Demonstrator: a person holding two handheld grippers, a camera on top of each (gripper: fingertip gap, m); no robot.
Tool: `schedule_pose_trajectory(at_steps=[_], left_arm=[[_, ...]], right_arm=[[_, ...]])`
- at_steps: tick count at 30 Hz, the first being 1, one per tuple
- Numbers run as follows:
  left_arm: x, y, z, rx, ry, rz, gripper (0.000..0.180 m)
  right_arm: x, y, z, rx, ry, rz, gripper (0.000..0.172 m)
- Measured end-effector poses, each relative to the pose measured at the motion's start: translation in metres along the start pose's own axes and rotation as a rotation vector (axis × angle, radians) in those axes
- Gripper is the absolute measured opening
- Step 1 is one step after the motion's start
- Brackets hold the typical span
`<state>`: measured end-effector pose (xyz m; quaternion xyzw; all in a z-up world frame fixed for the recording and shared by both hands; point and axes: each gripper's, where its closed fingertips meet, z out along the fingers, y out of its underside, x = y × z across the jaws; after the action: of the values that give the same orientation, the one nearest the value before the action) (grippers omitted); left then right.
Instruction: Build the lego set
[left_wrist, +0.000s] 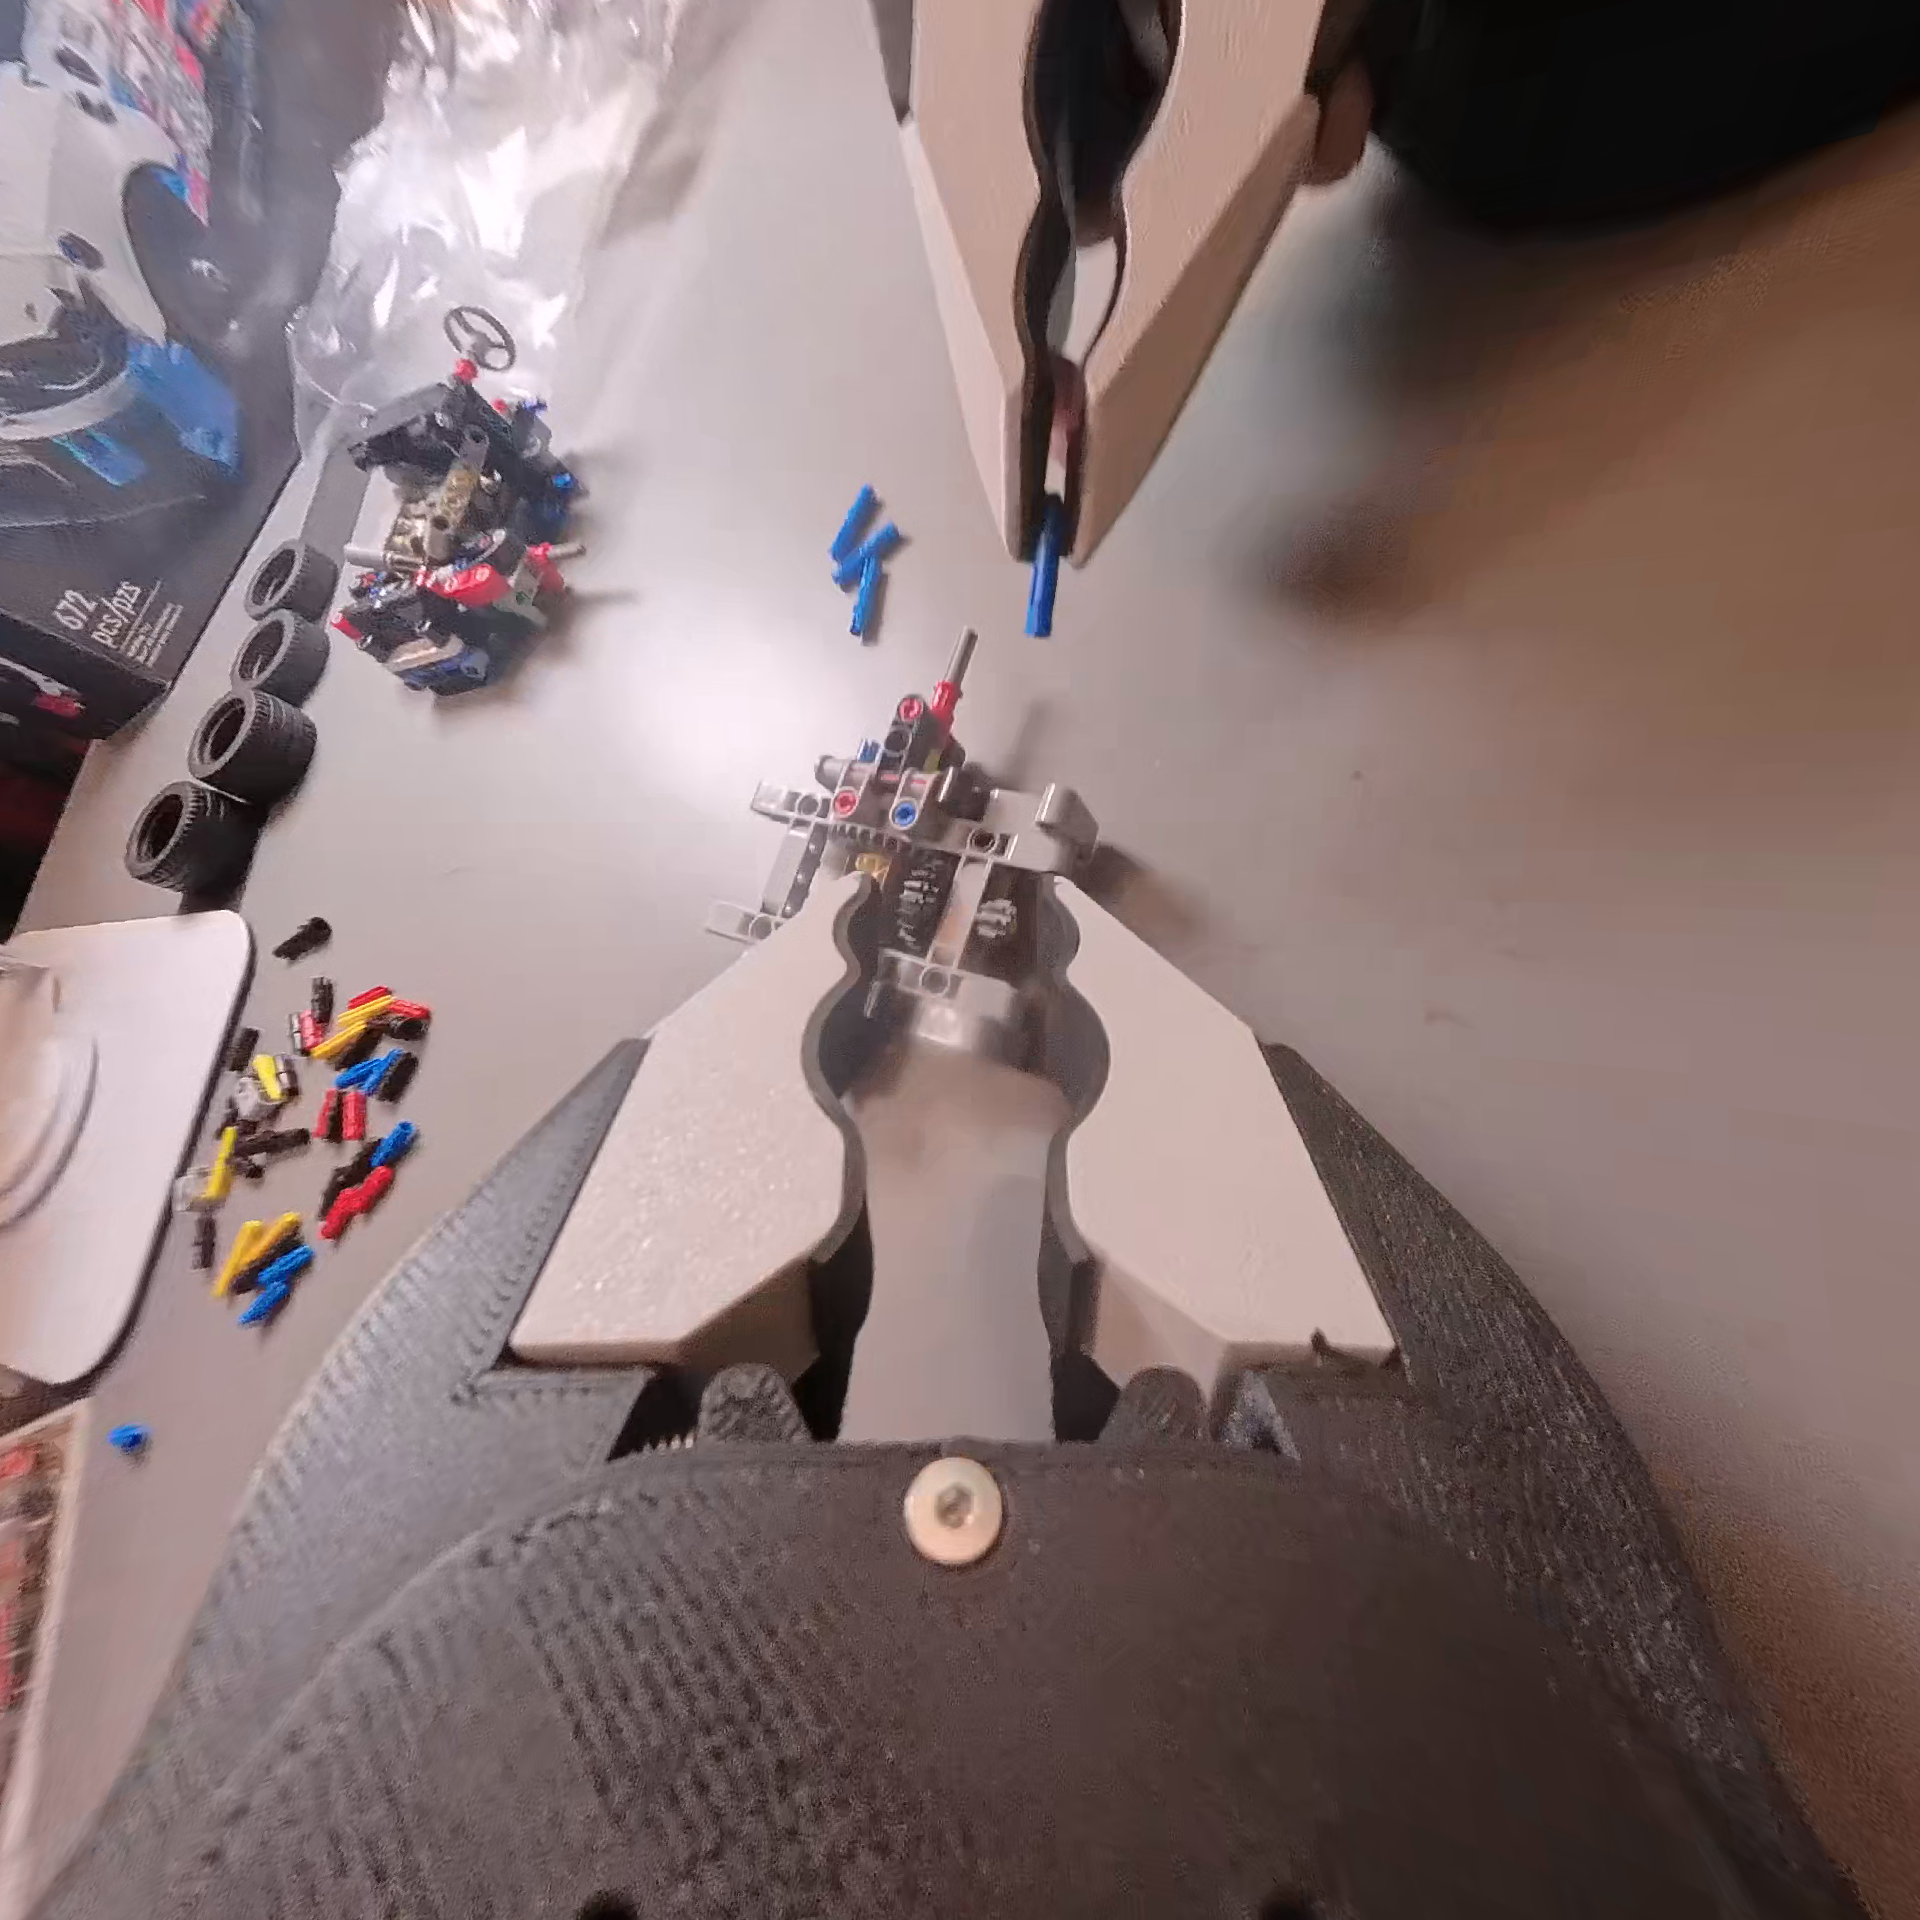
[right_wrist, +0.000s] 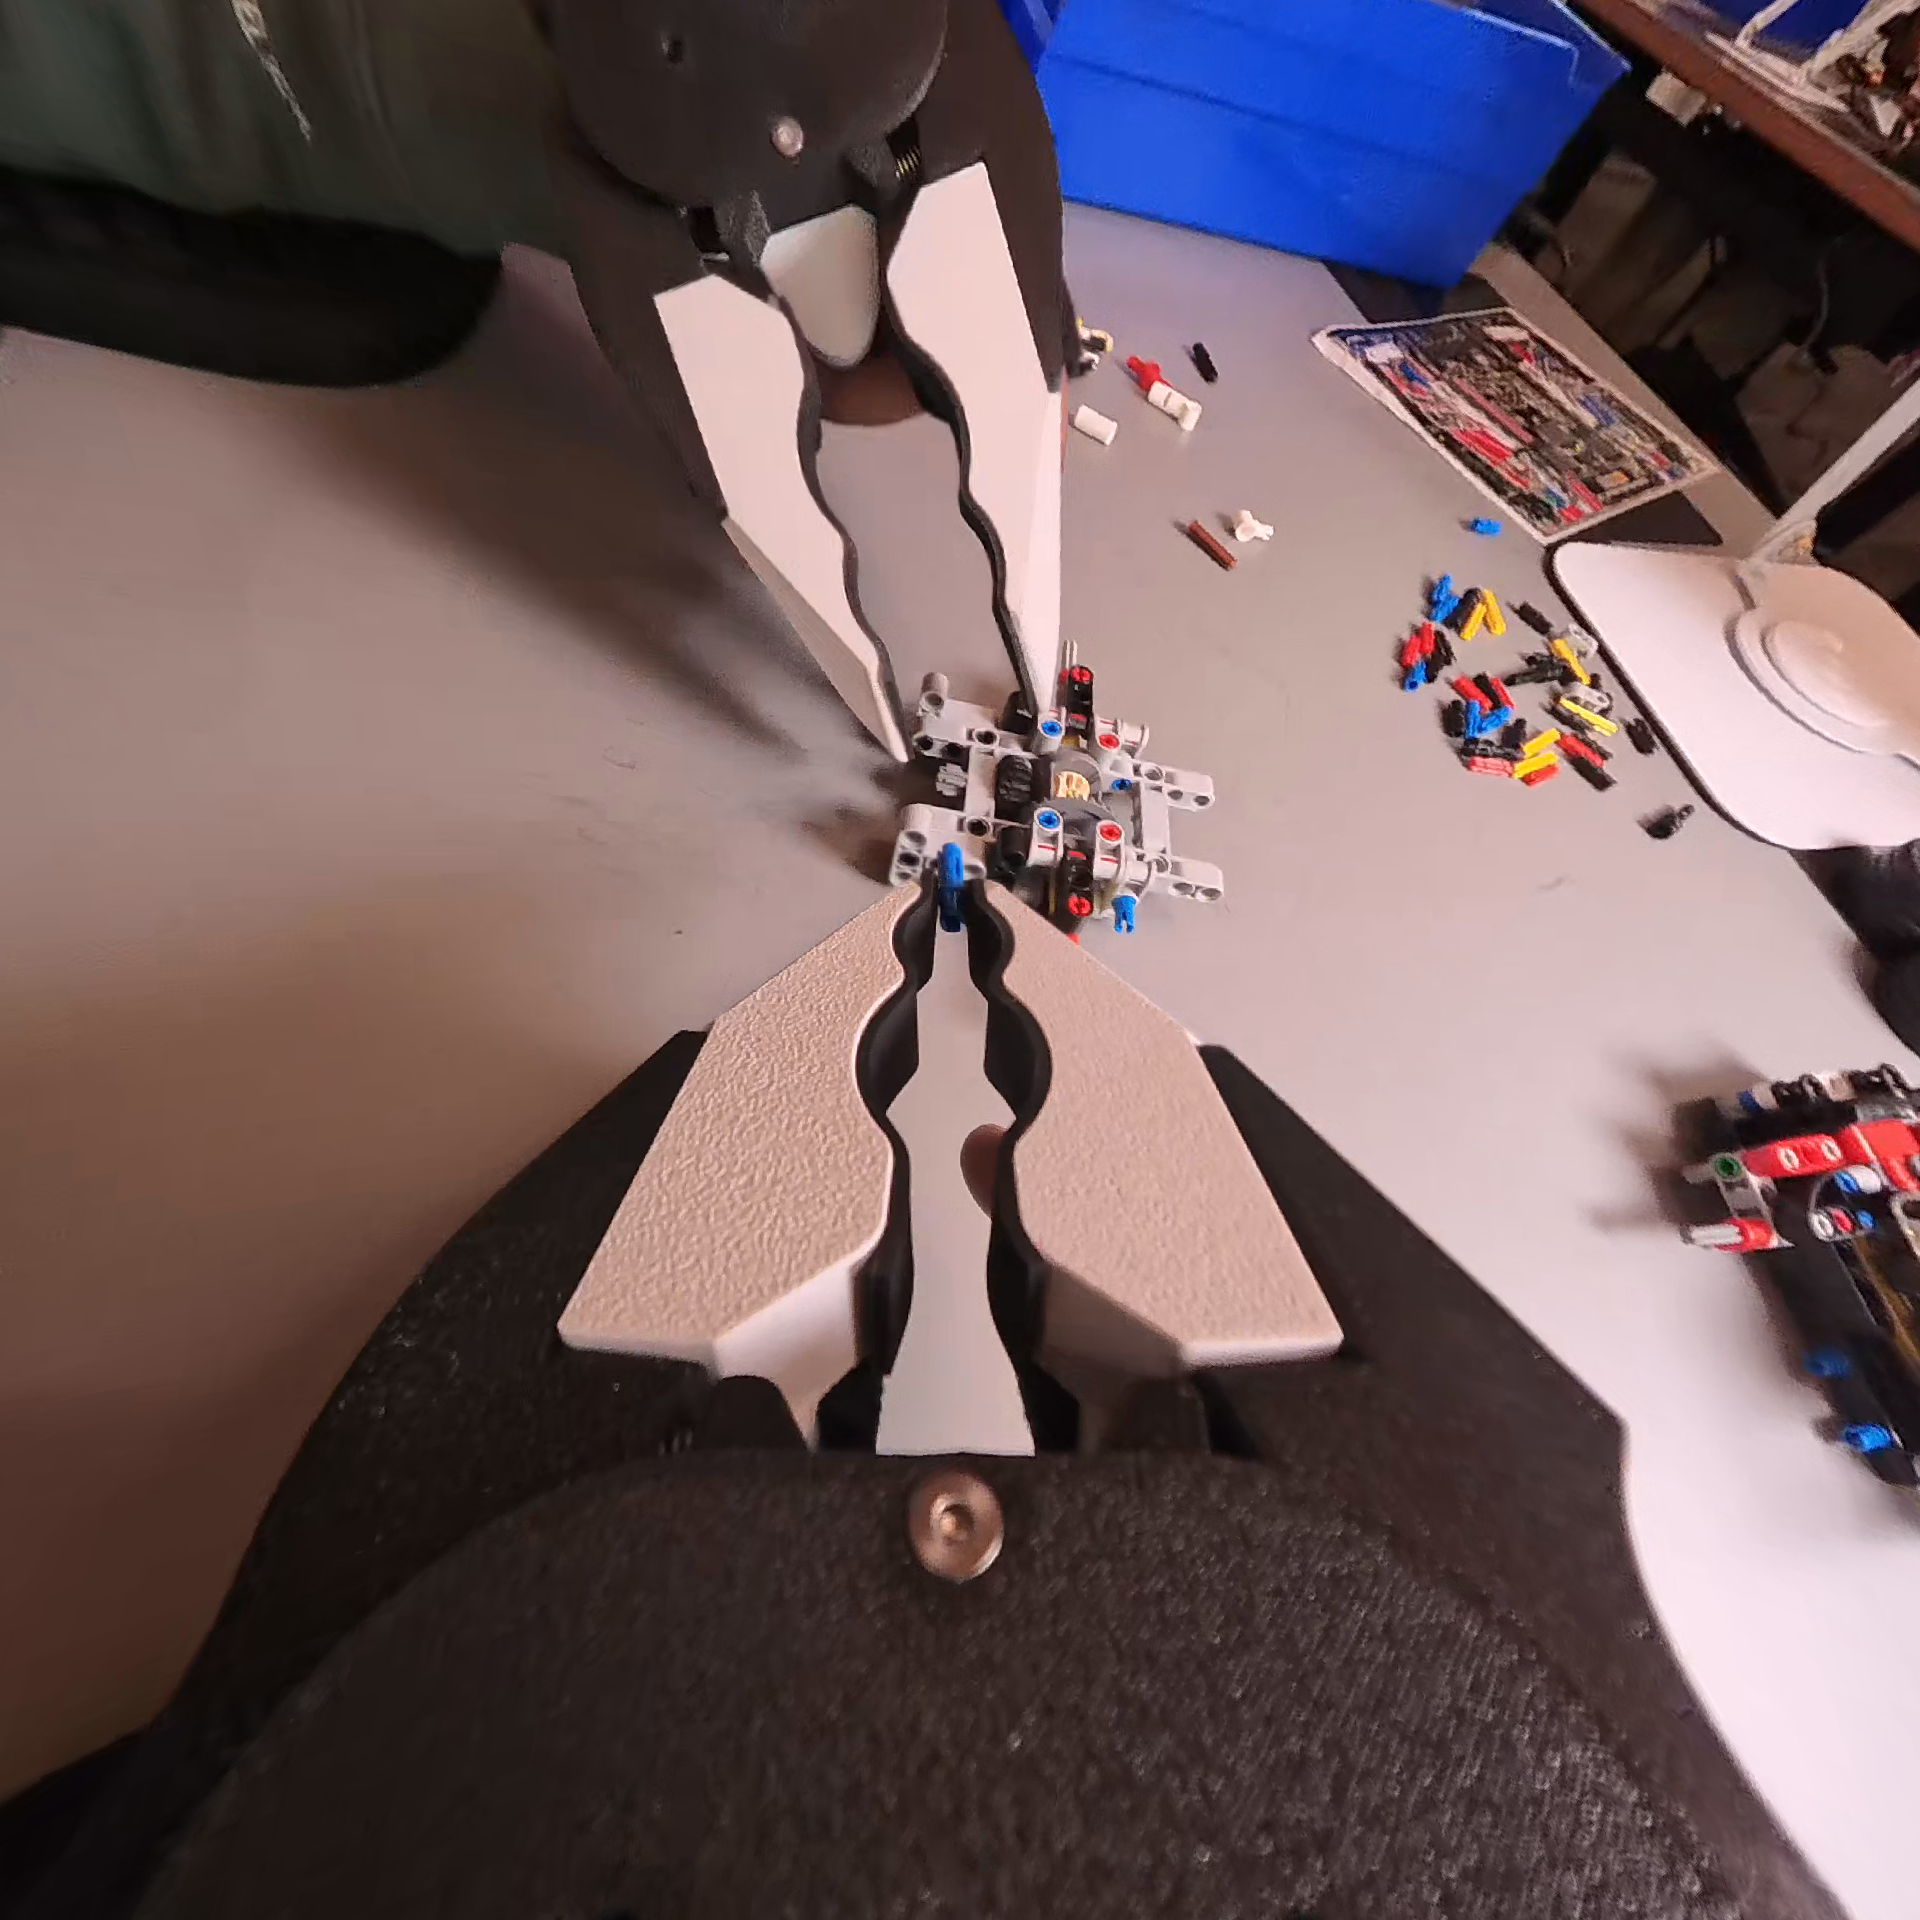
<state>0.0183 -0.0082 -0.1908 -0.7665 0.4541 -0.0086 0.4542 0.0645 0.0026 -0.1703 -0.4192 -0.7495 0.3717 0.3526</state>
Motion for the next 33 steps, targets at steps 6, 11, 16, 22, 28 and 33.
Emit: schedule_pose_trajectory(at_steps=[6, 11, 16, 22, 28, 33], left_arm=[[-0.011, 0.013, 0.011, -0.191, 0.052, 0.06, 0.054], [-0.015, 0.019, 0.023, -0.356, 0.214, 0.064, 0.078], [-0.014, 0.021, 0.032, -0.508, 0.418, 0.078, 0.081], [-0.005, 0.028, 0.031, -0.549, 0.518, 0.041, 0.07], [0.005, 0.002, 0.02, -0.104, 0.378, -0.12, 0.069], [0.019, 0.002, 0.002, 0.068, 0.222, -0.247, 0.069]], right_arm=[[0.002, 0.007, 0.002, -0.034, 0.015, -0.008, 0.004], [-0.001, 0.01, 0.003, -0.033, -0.014, 0.02, 0.004], [-0.005, 0.008, 0.003, -0.017, -0.037, 0.03, 0.004], [-0.001, 0.008, -0.001, -0.016, -0.018, 0.038, 0.004], [-0.008, 0.002, -0.003, 0.005, -0.047, 0.041, 0.003], [-0.026, -0.013, 0.003, 0.043, -0.116, 0.031, 0.003]])
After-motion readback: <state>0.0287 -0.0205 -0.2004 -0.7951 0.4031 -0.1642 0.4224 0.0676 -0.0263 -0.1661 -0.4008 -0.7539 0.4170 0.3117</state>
